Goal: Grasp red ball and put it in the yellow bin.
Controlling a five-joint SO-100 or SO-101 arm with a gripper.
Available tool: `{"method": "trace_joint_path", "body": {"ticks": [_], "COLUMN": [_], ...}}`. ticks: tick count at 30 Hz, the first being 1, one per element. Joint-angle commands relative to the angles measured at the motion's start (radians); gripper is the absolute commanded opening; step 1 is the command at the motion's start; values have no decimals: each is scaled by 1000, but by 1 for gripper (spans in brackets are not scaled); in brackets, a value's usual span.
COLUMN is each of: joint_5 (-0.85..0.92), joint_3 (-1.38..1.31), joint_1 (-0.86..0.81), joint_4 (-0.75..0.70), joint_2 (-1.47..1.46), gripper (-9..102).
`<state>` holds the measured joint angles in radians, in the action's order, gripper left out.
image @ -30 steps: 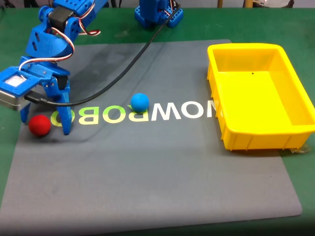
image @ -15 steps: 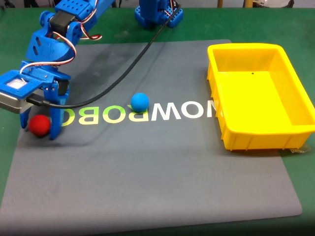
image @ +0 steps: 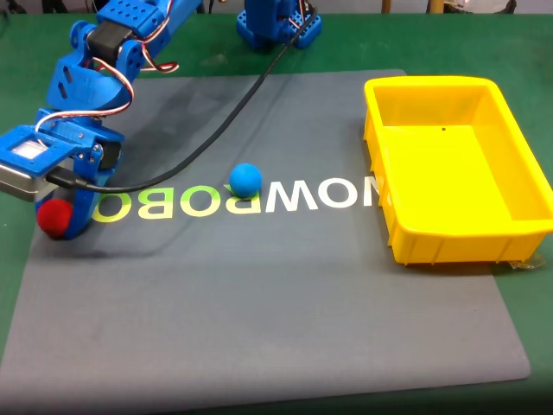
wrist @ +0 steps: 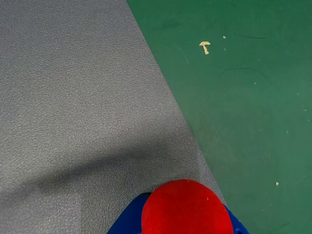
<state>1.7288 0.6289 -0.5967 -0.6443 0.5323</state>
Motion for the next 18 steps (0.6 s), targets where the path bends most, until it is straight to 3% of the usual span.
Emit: {"method": "trace_joint_path", "body": {"ticks": [1, 10, 18], "joint_5": [-31, -109, -187], "joint_3": [-40, -26, 144], "joint_1": [15, 77, 186], "joint_4": [-6, -11, -40], "joint_2": [43, 221, 558], "gripper": [0, 0, 0]}}
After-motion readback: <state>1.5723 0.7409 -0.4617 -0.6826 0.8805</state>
